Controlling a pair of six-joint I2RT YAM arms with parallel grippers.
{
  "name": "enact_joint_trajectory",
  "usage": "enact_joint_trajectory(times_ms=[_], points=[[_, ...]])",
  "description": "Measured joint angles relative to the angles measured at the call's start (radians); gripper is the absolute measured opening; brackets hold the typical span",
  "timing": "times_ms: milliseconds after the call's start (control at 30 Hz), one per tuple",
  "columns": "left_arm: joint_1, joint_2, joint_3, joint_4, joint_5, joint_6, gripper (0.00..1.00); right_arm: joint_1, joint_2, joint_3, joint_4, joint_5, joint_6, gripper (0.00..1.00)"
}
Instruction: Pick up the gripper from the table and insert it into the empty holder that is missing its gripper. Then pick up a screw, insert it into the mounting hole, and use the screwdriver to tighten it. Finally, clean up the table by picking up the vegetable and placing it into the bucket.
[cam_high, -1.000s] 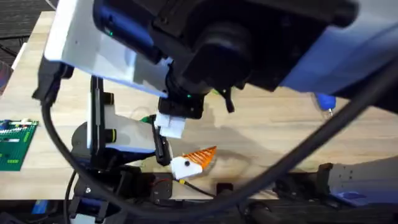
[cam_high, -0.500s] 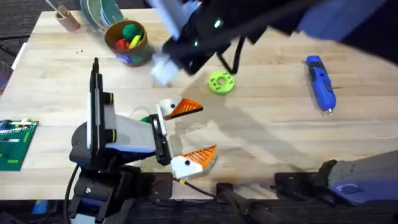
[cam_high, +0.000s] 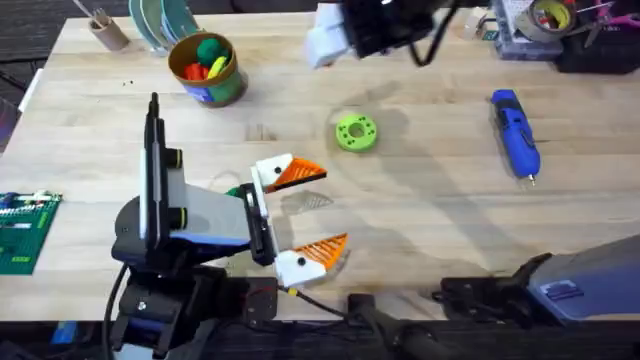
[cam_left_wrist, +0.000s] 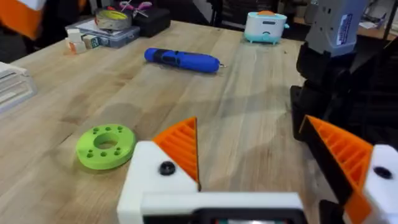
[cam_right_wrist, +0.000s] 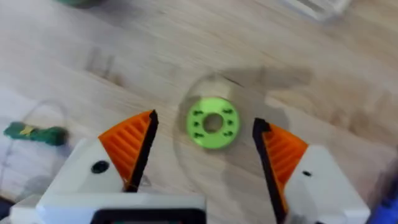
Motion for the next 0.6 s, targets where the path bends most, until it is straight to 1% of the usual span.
enact_joint_trajectory(times_ms=[100,133,233,300,333,400,500,600], points=[[0.0,0.0,0.0,0.0,0.0,0.0,0.993,-0.085,-0.003,0.0,-0.061,0.0,0.039,0.99],[0.0,0.0,0.0,0.0,0.001,-0.004,0.949,-0.113,-0.007,0.0,-0.081,0.0,0.048,0.99],[0.0,0.0,0.0,0.0,0.0,0.0,0.498,-0.204,-0.039,0.0,-0.131,0.0,0.064,0.99],[0.0,0.0,0.0,0.0,-0.001,0.0,0.171,-0.266,-0.074,0.0,-0.161,-0.001,0.072,0.991],[0.0,0.0,0.0,0.0,-0.001,0.005,0.041,-0.295,-0.093,0.0,-0.179,-0.001,0.074,0.991],[0.0,0.0,0.0,0.0,-0.001,0.004,0.007,-0.353,-0.127,0.0,-0.216,-0.002,0.078,0.992],[0.0,0.0,0.0,0.0,-0.001,0.004,0.005,-0.436,-0.163,-0.001,-0.268,-0.008,0.078,0.992],[0.0,0.0,0.0,0.0,-0.001,0.004,0.005,-0.512,-0.194,-0.034,-0.27,-0.053,0.077,0.992]])
